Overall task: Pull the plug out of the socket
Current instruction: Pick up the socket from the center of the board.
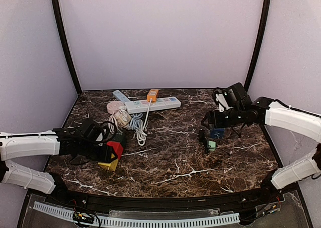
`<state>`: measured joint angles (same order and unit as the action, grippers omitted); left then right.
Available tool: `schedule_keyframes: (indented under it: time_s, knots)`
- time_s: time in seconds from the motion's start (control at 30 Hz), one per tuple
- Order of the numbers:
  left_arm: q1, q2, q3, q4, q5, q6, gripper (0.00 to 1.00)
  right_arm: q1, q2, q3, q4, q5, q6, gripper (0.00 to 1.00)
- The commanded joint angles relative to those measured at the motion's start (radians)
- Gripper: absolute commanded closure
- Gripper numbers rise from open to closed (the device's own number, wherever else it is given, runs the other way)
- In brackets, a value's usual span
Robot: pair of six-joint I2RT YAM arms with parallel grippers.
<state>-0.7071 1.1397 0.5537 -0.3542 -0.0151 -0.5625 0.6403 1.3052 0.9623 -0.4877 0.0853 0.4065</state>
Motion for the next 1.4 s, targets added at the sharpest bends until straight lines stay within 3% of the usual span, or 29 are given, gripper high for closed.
schedule_keyframes:
  time_s: [0.0,0.27,0.4,0.53,0.7,0.93,1.1,1.37]
  knots:
    - [0.001,-0.064,-0.01,-0.052,-0.015,-0.009,0.82,-0.005,-0.117,-0.019,-0.054,-0.07,0.016,0.2]
    - [0.002,-0.237,0.034,-0.068,0.074,0.082,0.96,0.004,-0.299,-0.037,0.028,-0.448,-0.013,0.13]
    - [0.001,-0.277,0.115,-0.054,0.202,0.219,0.99,0.018,-0.349,-0.055,0.073,-0.531,0.082,0.1]
    - [0.001,-0.206,0.215,-0.04,0.381,0.396,0.99,0.066,-0.372,-0.11,0.208,-0.591,0.247,0.07]
    - [-0.005,-0.125,0.302,0.089,0.532,0.535,0.99,0.218,-0.342,-0.119,0.285,-0.41,0.409,0.04]
    - [-0.087,-0.026,0.348,0.279,0.473,0.723,0.99,0.377,-0.242,-0.078,0.333,-0.127,0.59,0.04]
    - [-0.105,-0.021,0.3,0.405,0.486,0.731,0.99,0.402,-0.169,-0.045,0.411,-0.097,0.604,0.04]
    - [-0.133,-0.1,0.249,0.395,0.435,0.769,0.99,0.425,-0.018,0.073,0.479,-0.104,0.565,0.05]
